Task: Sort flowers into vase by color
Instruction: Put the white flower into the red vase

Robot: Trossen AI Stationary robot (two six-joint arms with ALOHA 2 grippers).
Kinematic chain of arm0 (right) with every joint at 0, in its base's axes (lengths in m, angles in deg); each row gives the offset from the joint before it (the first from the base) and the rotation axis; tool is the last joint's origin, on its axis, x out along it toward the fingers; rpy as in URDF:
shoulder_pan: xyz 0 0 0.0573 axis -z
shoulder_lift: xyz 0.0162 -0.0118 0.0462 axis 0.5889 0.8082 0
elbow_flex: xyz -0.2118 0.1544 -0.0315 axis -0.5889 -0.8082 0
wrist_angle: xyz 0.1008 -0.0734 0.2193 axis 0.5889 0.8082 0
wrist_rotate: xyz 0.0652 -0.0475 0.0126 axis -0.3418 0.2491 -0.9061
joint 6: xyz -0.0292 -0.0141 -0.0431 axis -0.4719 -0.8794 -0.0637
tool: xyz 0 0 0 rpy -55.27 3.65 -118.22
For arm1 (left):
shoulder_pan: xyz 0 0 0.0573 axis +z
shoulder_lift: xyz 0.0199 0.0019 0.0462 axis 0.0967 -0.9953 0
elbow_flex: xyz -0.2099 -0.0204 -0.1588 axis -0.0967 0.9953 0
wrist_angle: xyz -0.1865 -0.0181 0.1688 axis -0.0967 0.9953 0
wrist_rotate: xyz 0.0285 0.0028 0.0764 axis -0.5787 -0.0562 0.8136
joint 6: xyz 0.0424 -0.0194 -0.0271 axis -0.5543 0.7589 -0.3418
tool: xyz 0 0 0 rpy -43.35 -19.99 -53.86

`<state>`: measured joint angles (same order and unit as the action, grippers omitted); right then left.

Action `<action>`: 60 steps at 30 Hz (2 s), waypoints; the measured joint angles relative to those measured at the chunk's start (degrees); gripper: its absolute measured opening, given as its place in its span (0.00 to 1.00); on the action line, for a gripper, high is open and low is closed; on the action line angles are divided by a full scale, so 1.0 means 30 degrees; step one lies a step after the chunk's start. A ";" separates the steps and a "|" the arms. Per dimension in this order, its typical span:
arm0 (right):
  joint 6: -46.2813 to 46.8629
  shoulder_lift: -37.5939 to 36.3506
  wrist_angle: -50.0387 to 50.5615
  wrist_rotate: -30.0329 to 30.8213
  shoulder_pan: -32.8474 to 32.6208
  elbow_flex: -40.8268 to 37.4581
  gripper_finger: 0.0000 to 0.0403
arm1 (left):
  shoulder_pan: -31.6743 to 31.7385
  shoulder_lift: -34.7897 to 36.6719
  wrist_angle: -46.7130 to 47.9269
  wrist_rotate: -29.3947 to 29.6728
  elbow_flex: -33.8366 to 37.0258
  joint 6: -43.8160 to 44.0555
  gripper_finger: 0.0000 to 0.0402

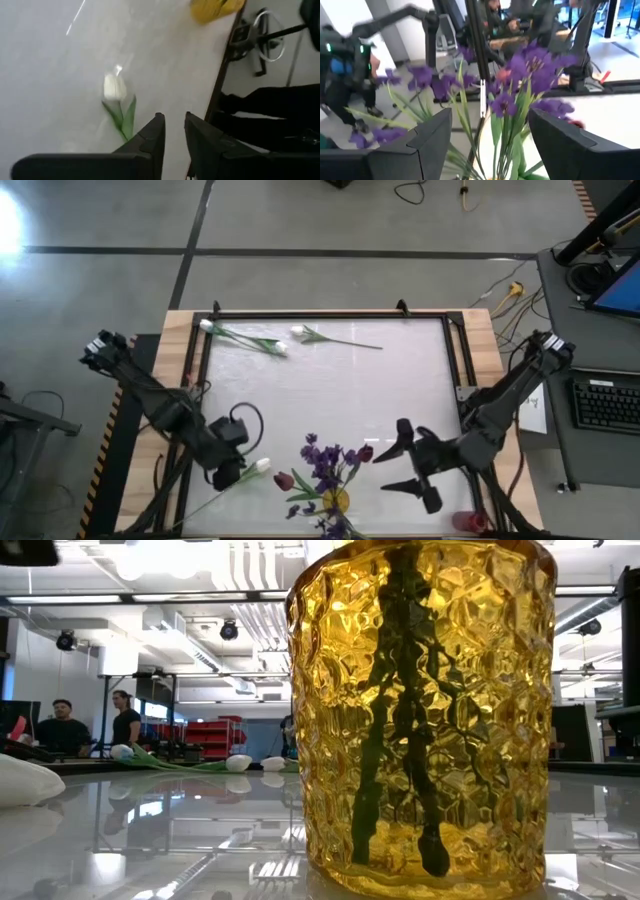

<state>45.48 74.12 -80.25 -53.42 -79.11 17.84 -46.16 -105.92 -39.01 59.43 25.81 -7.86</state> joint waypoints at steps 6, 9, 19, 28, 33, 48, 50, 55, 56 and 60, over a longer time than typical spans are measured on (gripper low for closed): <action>-0.0002 -0.1477 -0.0399 0.0188 0.0007 0.0007 0.64 | -0.2099 -0.2822 0.0491 -0.0277 0.0001 0.1433 0.34; -0.0032 -0.2047 -0.0358 0.0194 0.0007 0.0007 0.63 | -0.2360 -0.4372 0.0745 -0.0629 0.0001 0.1696 0.44; 0.1185 -0.2411 0.1466 0.0236 0.0007 0.0007 0.63 | -0.2707 -0.8204 0.0773 -0.2167 0.0015 0.2054 0.54; 0.2945 -0.2035 0.3134 0.0230 0.0007 0.0007 0.64 | -0.2772 -0.9192 0.0125 -0.2917 0.1412 0.3088 0.50; 0.2831 -0.2250 0.3153 0.0205 0.0007 0.0007 0.64 | -0.2772 -0.9192 -0.1709 -0.3086 0.2549 0.3609 0.46; 0.2840 -0.2724 0.3213 0.0248 0.0067 0.0007 0.62 | -0.2742 -0.8053 -0.1933 -0.0665 0.2557 0.2685 0.03; 0.3303 -0.2855 0.3219 0.0513 0.0144 0.0007 0.62 | -0.2750 -0.7058 -0.1428 0.0225 0.2565 0.2689 0.01; 0.4785 -0.3546 0.3113 0.1434 0.0850 0.0007 0.60 | -0.2613 -0.3230 0.0297 0.4155 0.2565 0.2682 0.00; 0.4821 -0.3579 0.3063 0.1440 0.1089 0.0007 0.60 | -0.2519 -0.2339 0.0291 0.5017 0.2565 0.2517 0.00; 0.4733 -0.3228 0.2708 0.0823 0.2497 0.0007 0.58 | -0.1290 0.0876 -0.1106 0.7232 0.2565 0.0061 0.00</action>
<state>59.68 64.44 -72.13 -50.96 -71.61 17.87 -50.03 -103.29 -42.32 81.12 33.50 -7.68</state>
